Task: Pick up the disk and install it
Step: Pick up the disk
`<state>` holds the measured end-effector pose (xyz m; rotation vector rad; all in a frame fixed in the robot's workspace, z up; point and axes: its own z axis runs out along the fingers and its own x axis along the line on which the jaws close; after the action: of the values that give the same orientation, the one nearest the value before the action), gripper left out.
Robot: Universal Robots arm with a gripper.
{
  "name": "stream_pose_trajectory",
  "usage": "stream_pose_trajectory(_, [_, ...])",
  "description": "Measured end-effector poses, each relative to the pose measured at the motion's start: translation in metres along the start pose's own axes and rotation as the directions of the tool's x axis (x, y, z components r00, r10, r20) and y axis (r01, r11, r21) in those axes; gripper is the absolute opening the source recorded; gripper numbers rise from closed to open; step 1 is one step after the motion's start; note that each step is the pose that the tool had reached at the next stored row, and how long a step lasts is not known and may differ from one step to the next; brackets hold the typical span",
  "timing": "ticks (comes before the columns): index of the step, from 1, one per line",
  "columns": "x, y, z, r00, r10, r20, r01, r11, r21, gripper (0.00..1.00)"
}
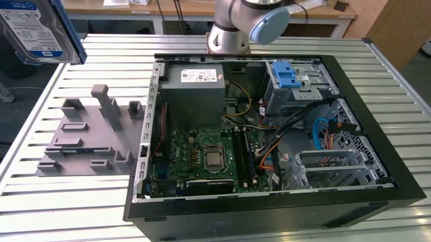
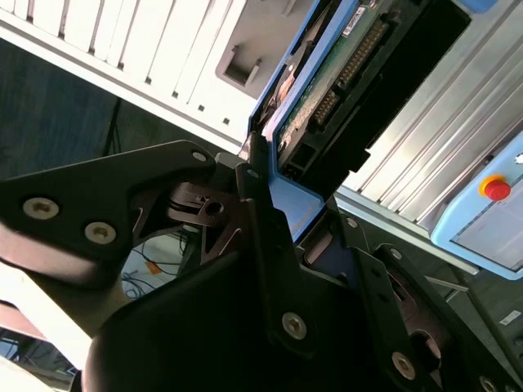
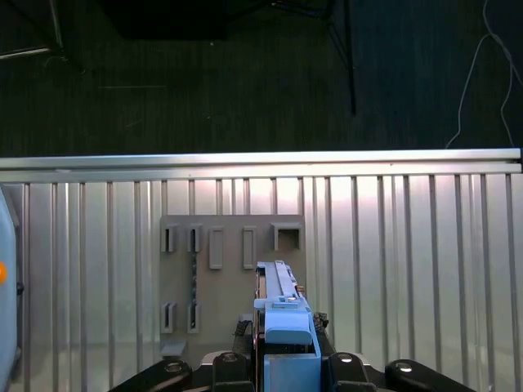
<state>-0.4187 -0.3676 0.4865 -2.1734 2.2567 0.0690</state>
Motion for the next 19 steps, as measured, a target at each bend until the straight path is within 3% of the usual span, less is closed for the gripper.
stream_pose_trajectory(8, [0.0107,-0.0034,-0.0005,1.0,0.0,0.0,0.0,1.0,0.0,0.37])
stream_pose_trajectory(19, [0.0215,-0.017,-0.0012,1.0,0.0,0.0,0.0,1.0,0.0,0.37])
